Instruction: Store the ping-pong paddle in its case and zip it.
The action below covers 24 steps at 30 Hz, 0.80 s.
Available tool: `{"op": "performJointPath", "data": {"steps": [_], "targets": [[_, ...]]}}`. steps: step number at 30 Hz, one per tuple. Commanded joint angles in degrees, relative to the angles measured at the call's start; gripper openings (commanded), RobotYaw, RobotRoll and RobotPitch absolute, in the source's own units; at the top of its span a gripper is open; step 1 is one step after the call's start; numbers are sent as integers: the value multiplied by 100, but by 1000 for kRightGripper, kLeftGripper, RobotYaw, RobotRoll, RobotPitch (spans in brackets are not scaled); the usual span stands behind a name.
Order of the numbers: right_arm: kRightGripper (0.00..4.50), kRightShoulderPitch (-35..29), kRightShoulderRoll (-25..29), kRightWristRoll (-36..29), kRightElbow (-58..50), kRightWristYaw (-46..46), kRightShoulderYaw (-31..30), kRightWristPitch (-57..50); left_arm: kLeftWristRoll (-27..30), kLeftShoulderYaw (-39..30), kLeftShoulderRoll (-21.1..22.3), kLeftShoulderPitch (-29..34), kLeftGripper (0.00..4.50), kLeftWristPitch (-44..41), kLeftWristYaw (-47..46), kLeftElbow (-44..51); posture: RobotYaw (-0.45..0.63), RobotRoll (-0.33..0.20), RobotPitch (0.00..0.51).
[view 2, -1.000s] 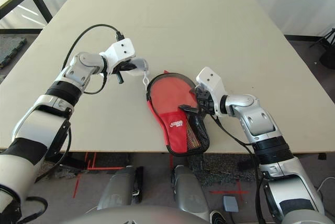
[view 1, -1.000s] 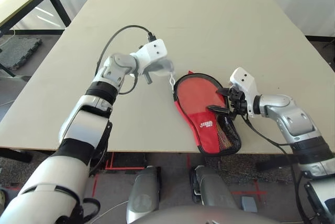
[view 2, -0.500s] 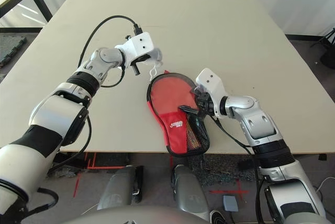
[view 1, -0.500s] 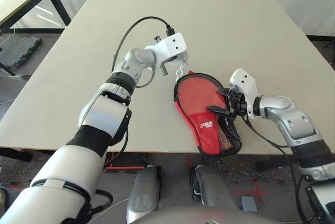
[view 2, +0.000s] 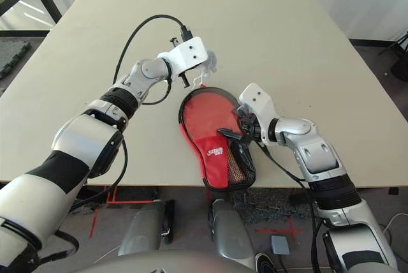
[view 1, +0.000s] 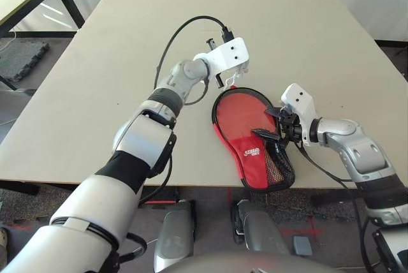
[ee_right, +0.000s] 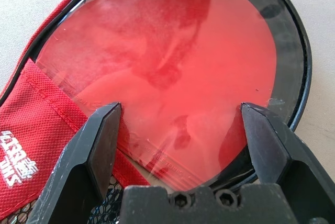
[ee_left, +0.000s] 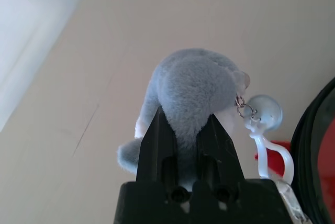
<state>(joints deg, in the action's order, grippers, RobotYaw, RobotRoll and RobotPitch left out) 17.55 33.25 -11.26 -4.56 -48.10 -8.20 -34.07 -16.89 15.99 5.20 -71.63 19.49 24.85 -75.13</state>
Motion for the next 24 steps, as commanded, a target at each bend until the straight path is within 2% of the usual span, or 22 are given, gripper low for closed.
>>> {"op": "performJointPath", "data": {"steps": [1, 5, 9, 14, 17, 24], "targets": [[4500, -331, -61, 86, 175, -8, -427, -360, 32, -125, -182, -287, 145, 350, -52, 99, 22, 0, 163], [4500, -318, -80, 76, 142, 8, -435, -408, 9, -68, -300, -114, 145, 354, 291, 103, 23, 0, 160], [4500, -277, -86, 90, 190, -7, -444, -395, 65, -137, -272, -44, 1495, 420, 384, 158, 35, 0, 155], [4500, -198, -103, 111, 284, -36, -470, -356, 343, -482, -25, -108, 3466, 385, 745, 229, 49, 0, 152], [4500, -157, -123, 128, 362, -57, -499, -312, 483, -686, 159, -104, 4480, 325, 970, 313, 66, 0, 150], [4500, -63, -208, 174, 514, -93, -556, -234, 552, -792, 646, 54, 4480, 349, 1391, 561, 82, 0, 146]]}}
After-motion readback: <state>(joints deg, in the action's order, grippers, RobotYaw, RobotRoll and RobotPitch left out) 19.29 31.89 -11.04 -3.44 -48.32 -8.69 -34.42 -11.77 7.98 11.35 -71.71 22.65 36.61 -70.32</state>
